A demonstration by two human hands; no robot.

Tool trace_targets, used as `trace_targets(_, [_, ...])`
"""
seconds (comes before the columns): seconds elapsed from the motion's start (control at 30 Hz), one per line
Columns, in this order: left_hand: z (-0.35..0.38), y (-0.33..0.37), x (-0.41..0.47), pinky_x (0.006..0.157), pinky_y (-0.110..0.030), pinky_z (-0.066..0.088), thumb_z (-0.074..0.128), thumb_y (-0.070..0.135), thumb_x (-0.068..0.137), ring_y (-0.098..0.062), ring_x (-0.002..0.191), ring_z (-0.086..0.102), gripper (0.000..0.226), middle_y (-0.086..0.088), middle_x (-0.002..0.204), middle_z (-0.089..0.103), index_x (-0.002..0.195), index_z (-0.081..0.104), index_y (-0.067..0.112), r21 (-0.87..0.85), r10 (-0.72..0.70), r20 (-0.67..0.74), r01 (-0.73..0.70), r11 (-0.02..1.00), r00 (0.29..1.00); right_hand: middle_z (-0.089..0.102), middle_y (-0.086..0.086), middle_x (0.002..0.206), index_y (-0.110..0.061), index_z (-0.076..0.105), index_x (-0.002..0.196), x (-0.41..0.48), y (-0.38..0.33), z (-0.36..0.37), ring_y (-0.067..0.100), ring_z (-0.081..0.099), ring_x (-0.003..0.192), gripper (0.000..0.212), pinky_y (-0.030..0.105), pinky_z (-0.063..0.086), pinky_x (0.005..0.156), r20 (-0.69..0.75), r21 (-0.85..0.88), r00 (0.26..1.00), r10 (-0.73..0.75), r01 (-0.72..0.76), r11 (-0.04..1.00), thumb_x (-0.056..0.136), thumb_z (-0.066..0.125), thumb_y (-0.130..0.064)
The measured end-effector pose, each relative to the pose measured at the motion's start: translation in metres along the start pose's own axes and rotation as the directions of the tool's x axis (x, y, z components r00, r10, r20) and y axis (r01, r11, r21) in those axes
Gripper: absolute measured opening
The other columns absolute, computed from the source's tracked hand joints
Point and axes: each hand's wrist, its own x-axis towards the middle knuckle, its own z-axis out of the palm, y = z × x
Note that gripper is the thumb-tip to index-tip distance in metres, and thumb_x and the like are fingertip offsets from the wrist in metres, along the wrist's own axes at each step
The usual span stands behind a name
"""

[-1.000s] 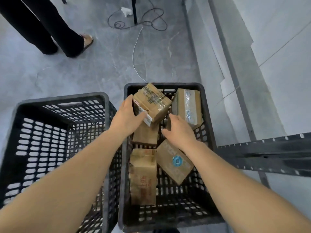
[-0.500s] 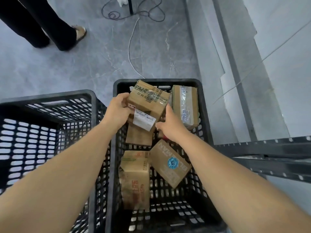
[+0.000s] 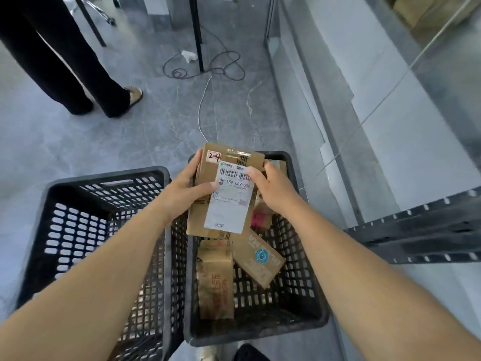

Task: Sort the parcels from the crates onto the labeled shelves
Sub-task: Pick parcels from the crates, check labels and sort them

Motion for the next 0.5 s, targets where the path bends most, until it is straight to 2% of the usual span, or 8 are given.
trace_targets(0.1, [-0.003, 0.009, -0.021, 0.091, -0.029, 0.047, 0.070, 0.022, 0.084, 0.001, 0.106, 0.061, 0.097, 0.033, 0.112, 0.059, 0.143, 0.004, 0.060, 0.018, 0.015, 0.035, -0.015, 1.000, 0.999, 0.055, -0.010, 0.086, -0.020, 0.050, 0.100, -0.017, -0.021, -0.010, 0.011, 0.054, 0.081, 0.031, 0.028, 0.039, 0.066, -0.039, -0.069, 0.999, -0.029, 0.026, 0.997, 0.100, 0.037, -0.048])
trace_targets(0.17, [-0.004, 0.017, -0.036, 0.089, -0.028, 0.048, 0.072, 0.021, 0.083, 0.001, 0.103, 0.062, 0.101, 0.030, 0.111, 0.061, 0.143, 0.000, 0.060, 0.024, 0.043, 0.030, -0.044, 0.999, 0.999, 0.053, -0.009, 0.080, -0.020, 0.049, 0.093, -0.028, -0.035, -0.015, 0.010, 0.051, 0.074, 0.029, 0.028, 0.036, 0.061, -0.054, -0.072, 0.998, -0.035, 0.031, 0.997, 0.100, 0.036, -0.046])
trace_targets(0.2, [-0.004, 0.021, -0.043, 0.089, -0.029, 0.049, 0.073, 0.020, 0.082, -0.001, 0.104, 0.062, 0.102, 0.025, 0.114, 0.061, 0.143, 0.001, 0.059, 0.015, 0.063, 0.013, -0.063, 0.998, 0.998, 0.056, -0.008, 0.084, -0.020, 0.050, 0.094, -0.034, -0.041, -0.017, 0.012, 0.054, 0.079, 0.029, 0.029, 0.040, 0.064, -0.055, -0.059, 0.998, -0.041, 0.037, 0.998, 0.100, 0.037, -0.045])
trace_targets(0.27, [-0.006, 0.028, -0.057, 0.087, -0.028, 0.051, 0.073, 0.017, 0.081, -0.007, 0.105, 0.063, 0.102, 0.013, 0.122, 0.061, 0.145, 0.004, 0.056, -0.033, 0.099, -0.032, -0.101, 0.994, 0.995, 0.064, -0.005, 0.104, -0.022, 0.054, 0.111, -0.046, -0.051, -0.020, 0.016, 0.060, 0.097, 0.027, 0.036, 0.050, 0.081, -0.035, -0.028, 0.998, -0.056, 0.055, 0.998, 0.099, 0.042, -0.042])
trace_targets(0.37, [-0.013, 0.031, -0.073, 0.089, -0.034, 0.052, 0.075, 0.016, 0.078, -0.015, 0.107, 0.064, 0.098, 0.001, 0.127, 0.060, 0.147, 0.014, 0.050, -0.119, 0.123, -0.099, -0.135, 0.984, 0.987, 0.059, -0.004, 0.132, -0.024, 0.050, 0.134, -0.064, -0.059, -0.023, 0.016, 0.054, 0.121, 0.044, 0.045, 0.045, 0.103, 0.038, 0.060, 0.995, -0.097, 0.095, 0.994, 0.092, 0.060, -0.029])
trace_targets(0.43, [-0.019, 0.033, -0.085, 0.084, -0.034, 0.054, 0.076, 0.019, 0.073, -0.015, 0.102, 0.067, 0.095, 0.001, 0.122, 0.065, 0.147, 0.023, 0.046, -0.176, 0.140, -0.119, -0.159, 0.971, 0.983, 0.053, -0.007, 0.139, -0.032, 0.043, 0.142, -0.083, -0.062, -0.022, 0.011, 0.049, 0.127, 0.063, 0.043, 0.040, 0.108, 0.086, 0.193, 0.987, -0.132, 0.113, 0.975, 0.084, 0.068, -0.023])
trace_targets(0.5, [-0.024, 0.038, -0.095, 0.077, -0.030, 0.054, 0.075, 0.024, 0.067, -0.014, 0.099, 0.069, 0.092, 0.002, 0.117, 0.068, 0.145, 0.029, 0.043, -0.222, 0.157, -0.123, -0.181, 0.958, 0.980, 0.053, -0.009, 0.137, -0.047, 0.041, 0.137, -0.100, -0.061, -0.021, 0.008, 0.048, 0.128, 0.071, 0.042, 0.042, 0.108, 0.147, 0.347, 0.977, -0.154, 0.095, 0.933, 0.079, 0.073, -0.020])
